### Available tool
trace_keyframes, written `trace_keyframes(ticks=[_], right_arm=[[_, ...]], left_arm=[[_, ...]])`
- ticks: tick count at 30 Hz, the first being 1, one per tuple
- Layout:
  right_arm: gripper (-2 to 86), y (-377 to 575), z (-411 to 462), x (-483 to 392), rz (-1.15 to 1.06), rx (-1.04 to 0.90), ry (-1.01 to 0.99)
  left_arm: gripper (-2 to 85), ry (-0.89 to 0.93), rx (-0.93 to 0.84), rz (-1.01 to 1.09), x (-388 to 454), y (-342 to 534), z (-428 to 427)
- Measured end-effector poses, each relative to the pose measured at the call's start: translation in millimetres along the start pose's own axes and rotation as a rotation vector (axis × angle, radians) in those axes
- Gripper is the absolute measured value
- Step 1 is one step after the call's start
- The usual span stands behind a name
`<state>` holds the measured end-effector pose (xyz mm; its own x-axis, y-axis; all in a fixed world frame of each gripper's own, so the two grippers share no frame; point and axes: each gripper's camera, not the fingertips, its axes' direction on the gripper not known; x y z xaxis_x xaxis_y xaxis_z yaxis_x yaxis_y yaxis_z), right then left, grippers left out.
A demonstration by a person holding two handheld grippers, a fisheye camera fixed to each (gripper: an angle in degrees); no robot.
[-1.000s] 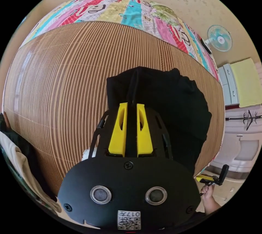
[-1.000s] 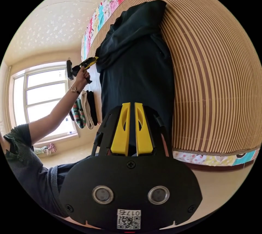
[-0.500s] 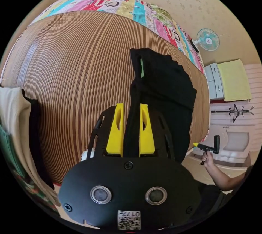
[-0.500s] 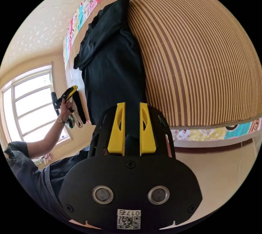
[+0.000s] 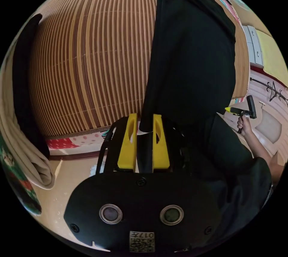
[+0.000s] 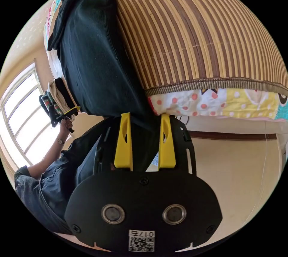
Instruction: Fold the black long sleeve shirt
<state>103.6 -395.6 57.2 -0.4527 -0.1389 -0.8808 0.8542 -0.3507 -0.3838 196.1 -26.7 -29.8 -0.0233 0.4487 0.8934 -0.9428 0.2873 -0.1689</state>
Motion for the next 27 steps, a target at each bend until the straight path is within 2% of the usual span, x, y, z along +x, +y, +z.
trace_keyframes(ticks=[2, 4, 5, 6, 7, 9, 12, 13, 16, 20, 21, 23, 25, 27], right_arm=[[6.0, 7.6, -11.7, 6.7, -0.028, 0.010, -0.060], [4.5, 19.7, -26.3, 11.2, -0.138, -0.013, -0.200], [4.1, 30.8, -38.5, 14.9, -0.233, -0.036, -0.376], [3.7, 46.0, -56.8, 20.9, -0.304, -0.019, -0.555], [3.6, 55.0, -68.0, 23.5, -0.340, 0.009, -0.636], [3.1, 96.7, -115.8, 35.1, -0.470, 0.178, -0.902], [2.7, 143.6, -159.3, 54.8, -0.575, 0.423, -1.149], [2.6, 149.5, -164.1, 59.4, -0.573, 0.470, -1.181], [2.4, 149.1, -169.5, 77.6, -0.475, 0.632, -1.273], [2.4, 80.9, -152.3, 102.5, -0.024, 0.782, -1.245], [2.5, 54.3, -145.4, 106.5, 0.078, 0.813, -1.284], [2.7, 9.3, -140.9, 104.6, 0.169, 0.834, -1.326], [2.9, -34.0, -147.9, 96.4, 0.236, 0.856, -1.287], [3.5, -87.8, -163.4, 83.7, 0.272, 0.869, -1.211]], left_arm=[[4.8, 0.048, -0.038, 0.023, -5.5, -1.2, -13.7], [2.6, 0.229, -0.099, 0.057, -12.5, 2.6, -34.8], [2.3, 0.288, -0.097, 0.070, -14.5, 5.2, -43.4], [2.0, 0.424, -0.083, 0.114, -18.1, 11.5, -62.7], [1.7, 0.560, -0.070, 0.158, -22.3, 18.5, -82.5], [1.3, 0.737, -0.059, 0.206, -31.1, 30.6, -111.9], [1.3, 1.048, -0.030, 0.312, -42.0, 53.0, -157.2], [1.6, 1.188, -0.008, 0.337, -46.1, 59.9, -171.3], [2.3, 1.414, 0.133, 0.270, -57.9, 60.1, -193.3], [2.4, 1.362, 0.292, 0.053, -65.6, 19.1, -194.1], [2.2, 1.321, 0.328, -0.069, -69.6, -1.5, -189.0], [2.2, 1.292, 0.396, -0.229, -72.9, -33.6, -181.6], [2.1, 1.295, 0.470, -0.399, -72.1, -78.4, -173.9], [2.2, 1.296, 0.517, -0.457, -69.0, -114.8, -172.9]])
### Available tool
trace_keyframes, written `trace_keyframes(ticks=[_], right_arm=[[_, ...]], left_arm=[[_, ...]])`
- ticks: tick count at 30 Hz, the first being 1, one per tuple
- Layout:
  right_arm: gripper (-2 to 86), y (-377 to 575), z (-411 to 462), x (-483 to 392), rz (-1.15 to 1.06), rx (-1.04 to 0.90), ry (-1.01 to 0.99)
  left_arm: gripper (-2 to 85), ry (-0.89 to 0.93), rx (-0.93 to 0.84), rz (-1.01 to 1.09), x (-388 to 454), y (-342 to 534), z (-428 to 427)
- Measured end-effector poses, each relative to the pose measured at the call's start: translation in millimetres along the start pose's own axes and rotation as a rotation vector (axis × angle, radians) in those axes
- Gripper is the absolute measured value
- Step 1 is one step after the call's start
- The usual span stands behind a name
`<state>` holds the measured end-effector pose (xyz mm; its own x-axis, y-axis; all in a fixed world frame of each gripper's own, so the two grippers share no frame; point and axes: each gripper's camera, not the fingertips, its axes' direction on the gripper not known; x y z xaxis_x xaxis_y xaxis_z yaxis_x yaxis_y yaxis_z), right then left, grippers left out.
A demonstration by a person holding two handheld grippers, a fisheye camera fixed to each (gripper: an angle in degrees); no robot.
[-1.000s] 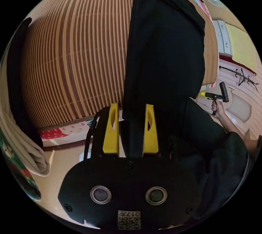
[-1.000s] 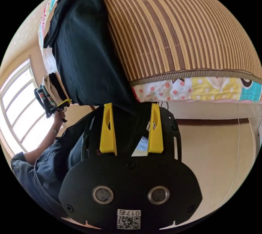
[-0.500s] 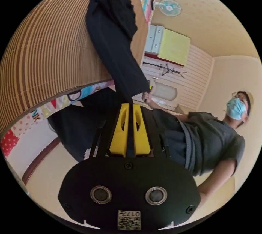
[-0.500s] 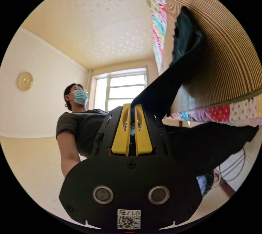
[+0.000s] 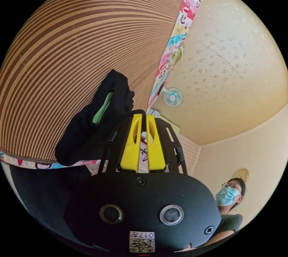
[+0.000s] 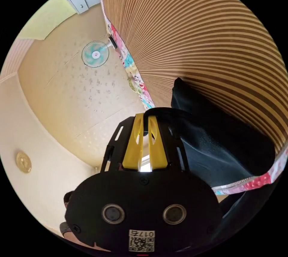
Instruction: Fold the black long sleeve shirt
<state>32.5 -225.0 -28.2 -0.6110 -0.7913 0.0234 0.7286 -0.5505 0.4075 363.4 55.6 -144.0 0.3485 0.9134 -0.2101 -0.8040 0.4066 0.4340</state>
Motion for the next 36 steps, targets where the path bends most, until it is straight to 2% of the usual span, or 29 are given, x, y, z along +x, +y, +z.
trace_keyframes(ticks=[4, 6, 8, 10, 12, 15, 18, 22, 24, 27, 33, 35, 36], right_arm=[[5.9, -36.6, 54.7, 1.9, 0.001, 0.021, 0.093], [8.5, -51.9, 76.8, -8.5, -0.069, -0.009, 0.151], [9.5, -55.1, 92.0, -33.6, -0.177, -0.065, 0.299], [11.1, -47.8, 116.6, -61.4, -0.319, -0.192, 0.512], [12.9, -10.5, 156.1, -81.2, -0.517, -0.380, 0.755], [14.4, 53.2, 205.1, -66.6, -0.625, -0.611, 0.944], [16.4, 116.2, 257.2, -31.0, -0.655, -0.811, 1.013], [18.6, 179.0, 332.0, 5.6, -0.684, -0.966, 1.029], [20.8, 208.5, 392.7, 32.2, -0.638, -1.074, 1.085], [23.2, 236.9, 459.7, 71.3, -0.548, -1.203, 1.224], [23.2, 290.8, 529.6, 126.0, -0.666, -1.306, 1.681], [18.5, 303.7, 535.4, 134.5, -0.743, -1.357, 1.773], [12.1, 309.8, 534.3, 132.0, -0.853, -1.355, 1.826]], left_arm=[[3.0, -0.086, 0.117, -0.002, 0.5, -50.2, 47.5], [4.4, -0.159, 0.138, -0.005, -2.7, -60.5, 60.5], [6.6, -0.269, 0.175, 0.065, 7.1, -59.6, 61.4], [8.8, -0.369, 0.207, 0.293, 30.5, -42.0, 50.6], [11.7, -0.471, 0.138, 0.387, 32.6, -25.5, 47.5], [15.9, -0.567, -0.027, 0.425, 0.6, 2.4, 46.9], [17.6, -0.643, -0.176, 0.397, -48.3, 25.3, 54.6], [16.7, -0.532, -0.297, 0.414, -80.8, 39.2, 74.3], [14.7, -0.550, -0.389, 0.423, -90.1, 44.9, 92.8], [10.2, -0.704, -0.412, 0.480, -87.3, 62.5, 109.6], [6.2, -0.745, -0.379, 0.660, -34.4, 120.1, 123.9], [4.3, -0.771, -0.377, 0.762, -14.5, 146.2, 135.5], [3.6, -0.756, -0.393, 0.823, -4.0, 161.6, 144.0]])
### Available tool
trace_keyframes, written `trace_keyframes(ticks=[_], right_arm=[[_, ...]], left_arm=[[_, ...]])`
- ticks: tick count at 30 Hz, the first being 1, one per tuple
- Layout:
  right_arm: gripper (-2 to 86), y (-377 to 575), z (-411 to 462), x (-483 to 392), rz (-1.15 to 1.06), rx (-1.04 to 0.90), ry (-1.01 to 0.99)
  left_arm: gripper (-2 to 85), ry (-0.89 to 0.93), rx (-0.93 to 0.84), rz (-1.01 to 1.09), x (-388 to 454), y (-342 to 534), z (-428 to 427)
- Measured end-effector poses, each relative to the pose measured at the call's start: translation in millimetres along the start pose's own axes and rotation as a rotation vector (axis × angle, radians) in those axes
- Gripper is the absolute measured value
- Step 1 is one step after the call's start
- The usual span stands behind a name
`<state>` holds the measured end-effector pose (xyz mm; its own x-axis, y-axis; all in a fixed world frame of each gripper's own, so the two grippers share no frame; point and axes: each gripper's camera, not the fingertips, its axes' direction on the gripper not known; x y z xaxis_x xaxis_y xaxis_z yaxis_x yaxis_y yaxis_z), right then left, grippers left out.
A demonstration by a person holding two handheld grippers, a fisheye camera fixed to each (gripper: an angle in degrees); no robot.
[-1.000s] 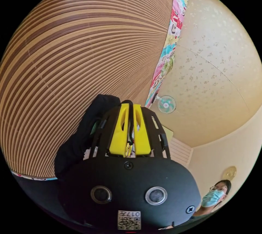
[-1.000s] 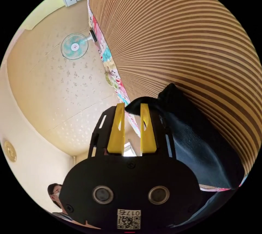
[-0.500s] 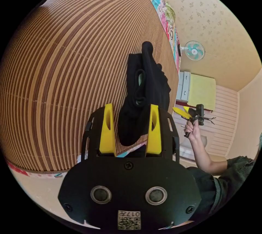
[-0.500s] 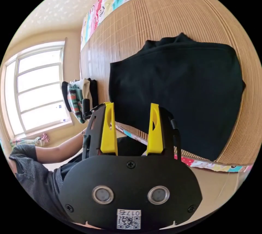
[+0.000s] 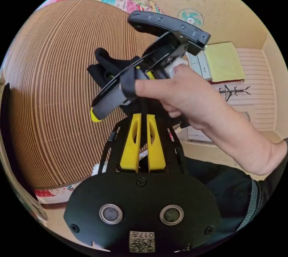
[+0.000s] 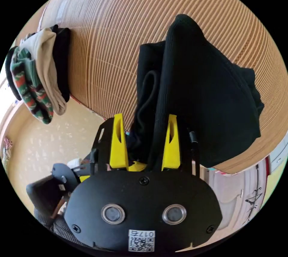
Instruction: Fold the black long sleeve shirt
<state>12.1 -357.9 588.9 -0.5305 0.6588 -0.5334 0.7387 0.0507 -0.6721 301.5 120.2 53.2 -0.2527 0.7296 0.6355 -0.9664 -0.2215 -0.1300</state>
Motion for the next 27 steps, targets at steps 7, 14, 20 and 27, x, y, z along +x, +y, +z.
trace_keyframes(ticks=[7, 14, 20, 27], right_arm=[[3.2, 116.7, -31.1, 126.9, -0.132, 0.410, -0.414], [4.0, 213.2, 14.8, 245.0, -0.087, 0.626, -0.726], [6.9, 163.3, 6.1, 162.1, -0.209, 0.618, -0.707], [22.3, 95.6, 6.2, 56.5, -0.303, 0.528, -0.720]], left_arm=[[6.5, 0.066, 0.128, 0.092, 26.1, 18.2, -40.5], [13.5, 0.049, 0.174, -0.190, -45.0, 39.1, -42.3], [15.3, 0.281, 0.370, -0.546, -140.7, 71.3, -26.5], [16.6, 0.215, 0.415, -0.708, -195.1, 106.8, -26.7]])
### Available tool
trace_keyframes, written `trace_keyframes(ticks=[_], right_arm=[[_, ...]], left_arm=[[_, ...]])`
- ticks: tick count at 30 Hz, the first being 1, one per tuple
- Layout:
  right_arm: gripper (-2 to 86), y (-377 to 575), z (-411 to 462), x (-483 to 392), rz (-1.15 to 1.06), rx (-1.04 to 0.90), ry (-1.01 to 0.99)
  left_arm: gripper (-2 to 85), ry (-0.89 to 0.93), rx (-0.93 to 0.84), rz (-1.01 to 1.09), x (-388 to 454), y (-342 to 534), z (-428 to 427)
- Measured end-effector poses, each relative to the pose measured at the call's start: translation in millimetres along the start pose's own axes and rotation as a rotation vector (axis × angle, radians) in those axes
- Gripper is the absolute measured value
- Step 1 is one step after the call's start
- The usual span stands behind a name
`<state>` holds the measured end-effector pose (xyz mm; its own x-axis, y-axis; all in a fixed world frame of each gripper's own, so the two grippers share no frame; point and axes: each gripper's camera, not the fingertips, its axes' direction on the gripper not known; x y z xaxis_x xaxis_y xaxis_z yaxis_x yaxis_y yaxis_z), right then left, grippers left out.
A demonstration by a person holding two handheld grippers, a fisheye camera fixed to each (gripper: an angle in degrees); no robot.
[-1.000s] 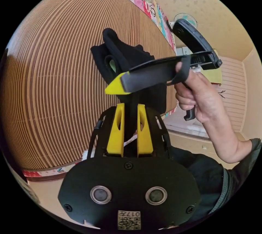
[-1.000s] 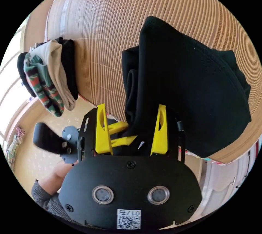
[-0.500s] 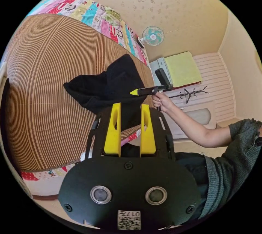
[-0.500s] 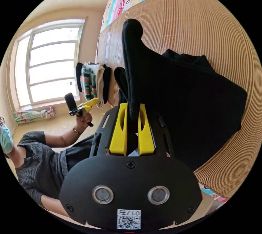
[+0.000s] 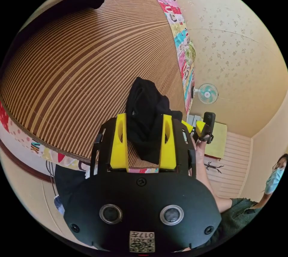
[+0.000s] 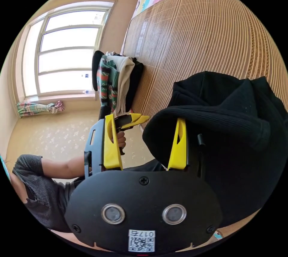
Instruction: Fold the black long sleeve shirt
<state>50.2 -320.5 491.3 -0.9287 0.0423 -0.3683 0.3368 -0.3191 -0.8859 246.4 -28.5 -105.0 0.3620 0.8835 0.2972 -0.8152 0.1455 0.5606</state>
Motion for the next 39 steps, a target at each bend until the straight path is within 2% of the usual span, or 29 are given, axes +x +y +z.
trace_keyframes(ticks=[1, 6, 10, 14, 16, 19, 22, 24, 25, 27, 28, 29, 30, 31, 33, 34, 36, 39], right_arm=[[21.9, 1.7, 0.9, -1.3, 0.000, 0.008, 0.005], [7.8, 4.7, 4.3, -19.4, -0.056, 0.069, -0.076], [8.2, -9.8, 1.3, -19.5, 0.103, 0.143, 0.055], [13.8, -29.4, 20.8, -36.6, 0.246, 0.041, 0.266], [17.8, -38.7, 31.5, -51.0, 0.290, -0.027, 0.326], [23.1, -66.2, 58.6, -78.0, 0.310, -0.210, 0.385], [24.7, -99.2, 100.0, -104.5, 0.286, -0.472, 0.590], [24.4, -115.3, 150.0, -110.0, 0.273, -0.800, 0.781], [22.8, -117.2, 160.8, -111.4, 0.249, -0.857, 0.841], [14.1, -108.1, 188.7, -116.7, 0.063, -1.041, 1.168], [11.4, -103.6, 186.7, -119.2, 0.011, -1.046, 1.227], [10.4, -101.5, 168.1, -125.0, -0.010, -0.973, 1.226], [9.7, -98.8, 136.0, -131.4, 0.009, -0.860, 1.092], [9.5, -95.0, 115.5, -134.3, 0.014, -0.792, 1.006], [9.1, -54.6, 9.0, -132.1, 0.029, -0.457, 0.686], [9.2, -37.2, -20.1, -128.3, 0.027, -0.364, 0.618], [9.4, 54.9, -125.9, -99.9, -0.001, -0.006, 0.347], [11.0, 183.1, -208.8, -34.5, -0.035, 0.280, 0.138]], left_arm=[[16.8, 0.005, 0.001, -0.021, -13.3, -2.9, -2.0], [18.7, -0.009, -0.105, 0.033, -46.3, -11.7, 16.4], [20.3, -0.040, -0.261, 0.079, -66.8, -8.0, 52.0], [16.8, -0.038, -0.248, 0.093, -86.3, -7.8, 60.6], [11.3, -0.014, -0.327, 0.052, -102.3, -13.0, 78.9], [6.1, 0.020, -0.332, 0.164, -84.8, -13.4, 79.4], [5.3, -0.074, -0.315, 0.312, -44.8, -6.6, 75.5], [5.2, -0.127, -0.281, 0.384, -20.3, 0.2, 75.8], [5.2, -0.160, -0.265, 0.438, -4.4, 5.6, 79.0], [5.1, -0.223, -0.242, 0.516, 16.2, 14.8, 86.7], [5.2, -0.285, -0.221, 0.561, 25.7, 20.9, 92.3], [5.4, -0.313, -0.212, 0.581, 28.9, 23.4, 94.7], [5.9, -0.338, -0.189, 0.612, 32.2, 27.0, 96.3], [6.3, -0.305, -0.163, 0.634, 32.8, 29.2, 92.4], [8.6, -0.203, -0.115, 0.647, 29.0, 31.0, 79.6], [10.4, -0.133, -0.102, 0.645, 22.9, 30.2, 73.5], [12.4, -0.058, -0.117, 0.610, 8.6, 25.0, 73.9], [15.5, 0.011, -0.187, 0.533, -22.0, 12.5, 101.5]])
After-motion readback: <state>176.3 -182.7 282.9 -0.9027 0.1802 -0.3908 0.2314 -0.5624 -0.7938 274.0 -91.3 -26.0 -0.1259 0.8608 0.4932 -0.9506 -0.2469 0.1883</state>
